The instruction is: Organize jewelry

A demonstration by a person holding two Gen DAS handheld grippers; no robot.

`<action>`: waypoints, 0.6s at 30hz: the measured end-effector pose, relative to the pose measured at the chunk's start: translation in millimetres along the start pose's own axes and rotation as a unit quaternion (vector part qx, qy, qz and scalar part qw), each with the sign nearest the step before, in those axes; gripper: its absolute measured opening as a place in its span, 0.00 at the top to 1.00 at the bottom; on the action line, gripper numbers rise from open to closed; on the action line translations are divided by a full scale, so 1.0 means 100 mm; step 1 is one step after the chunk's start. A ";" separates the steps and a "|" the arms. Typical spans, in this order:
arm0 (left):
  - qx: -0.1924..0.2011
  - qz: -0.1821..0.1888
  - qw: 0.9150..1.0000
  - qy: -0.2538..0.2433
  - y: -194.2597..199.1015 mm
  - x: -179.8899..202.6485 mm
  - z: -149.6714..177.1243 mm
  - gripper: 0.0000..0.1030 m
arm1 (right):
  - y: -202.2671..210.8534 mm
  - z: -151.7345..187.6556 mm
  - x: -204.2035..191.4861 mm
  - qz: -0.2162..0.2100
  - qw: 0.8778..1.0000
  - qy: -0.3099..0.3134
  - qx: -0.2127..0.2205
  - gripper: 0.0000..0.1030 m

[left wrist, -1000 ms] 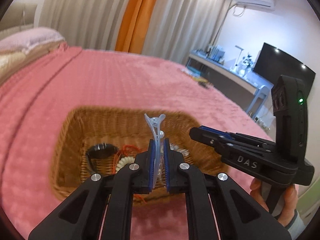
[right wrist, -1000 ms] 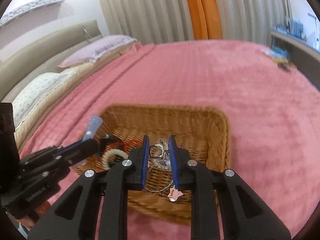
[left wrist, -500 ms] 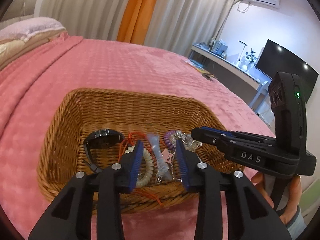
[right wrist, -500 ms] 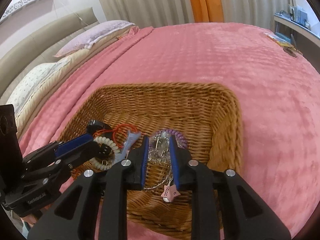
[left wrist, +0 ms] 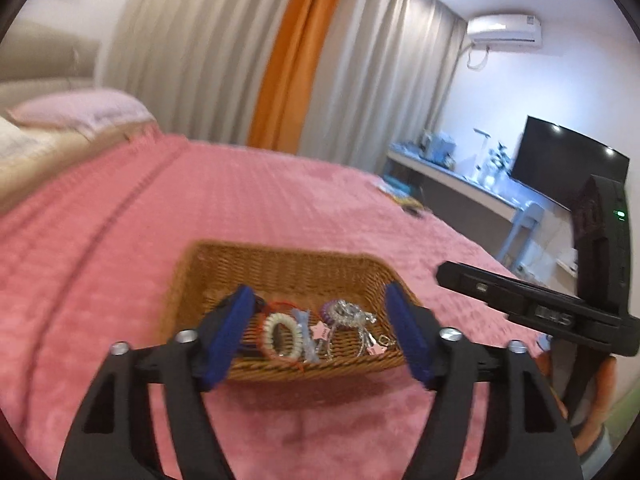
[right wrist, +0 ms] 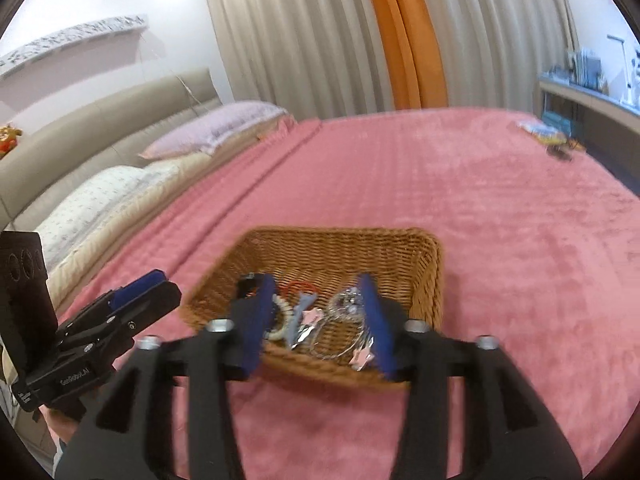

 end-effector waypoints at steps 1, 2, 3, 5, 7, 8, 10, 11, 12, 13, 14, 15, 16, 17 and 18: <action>0.009 -0.005 1.000 -0.002 0.11 0.00 0.02 0.30 | 0.08 0.03 -0.05 0.000 1.000 0.006 0.009 0.45; 0.017 -0.014 1.000 -0.005 0.25 0.00 0.06 0.27 | 0.15 0.07 -0.12 0.005 1.000 0.013 0.018 0.45; 0.024 -0.024 0.999 -0.007 0.34 0.00 0.09 0.24 | 0.24 0.15 -0.19 0.011 0.999 0.021 0.027 0.45; 0.044 -0.054 0.997 -0.016 0.56 -0.01 0.19 0.18 | 0.32 0.28 -0.30 0.018 0.998 0.035 0.039 0.45; 0.062 -0.090 0.994 -0.025 0.71 -0.02 0.26 0.14 | 0.40 0.44 -0.39 0.036 0.997 0.054 0.051 0.45; 0.070 -0.105 0.992 -0.030 0.78 -0.02 0.31 0.13 | 0.42 0.52 -0.43 0.048 0.995 0.064 0.054 0.44; 0.079 -0.132 0.987 -0.040 0.87 -0.04 0.41 0.12 | 0.43 0.63 -0.46 0.050 0.995 0.066 0.057 0.41; 0.081 -0.139 0.986 -0.042 0.89 -0.05 0.45 0.12 | 0.42 0.68 -0.46 0.048 0.995 0.061 0.059 0.39; 0.083 -0.145 0.985 -0.042 0.91 -0.07 0.50 0.12 | 0.40 0.73 -0.45 0.049 0.995 0.058 0.060 0.39; 0.085 -0.150 0.984 -0.039 0.92 -0.10 0.54 0.12 | 0.40 0.77 -0.44 0.054 0.995 0.060 0.062 0.39; 0.087 -0.154 0.984 -0.036 0.93 -0.13 0.57 0.11 | 0.37 0.82 -0.42 0.066 0.994 0.066 0.063 0.39; 0.091 -0.163 0.982 -0.031 0.94 -0.16 0.63 0.10 | 0.34 0.86 -0.42 0.077 0.993 0.072 0.061 0.39; 0.093 -0.169 0.981 -0.030 0.93 -0.18 0.64 0.09 | 0.29 0.91 -0.40 0.085 0.992 0.075 0.057 0.39; 0.094 -0.176 0.979 -0.032 0.91 -0.19 0.67 0.08 | 0.26 0.94 -0.39 0.089 0.992 0.076 0.053 0.39; 0.094 -0.186 0.977 -0.035 0.88 -0.20 0.69 0.08 | 0.21 0.96 -0.36 0.095 0.991 0.077 0.048 0.39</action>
Point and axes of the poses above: each gripper's, at about its wrist camera, not at the fingertips, and y roughly against the way its jaws point, x to its right, z to its underside, the point moved 3 cm from there along -y, roughly the way its jaws point, and after that the axes turned 13 degrees about -z, right-handed, at the moved point
